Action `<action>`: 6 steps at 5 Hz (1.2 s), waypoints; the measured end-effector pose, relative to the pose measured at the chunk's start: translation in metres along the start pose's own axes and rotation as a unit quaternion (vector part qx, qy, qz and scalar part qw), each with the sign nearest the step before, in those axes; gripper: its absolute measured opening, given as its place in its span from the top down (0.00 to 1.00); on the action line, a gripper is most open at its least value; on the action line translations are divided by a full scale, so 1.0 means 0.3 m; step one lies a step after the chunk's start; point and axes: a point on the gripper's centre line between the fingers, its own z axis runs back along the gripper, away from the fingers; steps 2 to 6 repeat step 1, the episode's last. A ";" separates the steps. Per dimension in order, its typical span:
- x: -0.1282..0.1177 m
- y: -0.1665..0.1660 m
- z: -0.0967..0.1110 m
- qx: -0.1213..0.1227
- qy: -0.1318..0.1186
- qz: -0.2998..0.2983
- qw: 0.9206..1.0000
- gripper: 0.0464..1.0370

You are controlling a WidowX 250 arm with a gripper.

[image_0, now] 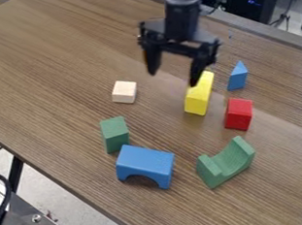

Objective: Move the yellow rectangle next to the red cube

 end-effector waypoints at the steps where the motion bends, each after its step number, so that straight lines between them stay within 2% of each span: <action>1: -0.030 0.019 -0.034 -0.006 -0.052 -0.033 0.998 0.04; 6: -0.030 0.019 -0.034 -0.006 -0.052 -0.033 0.998 0.04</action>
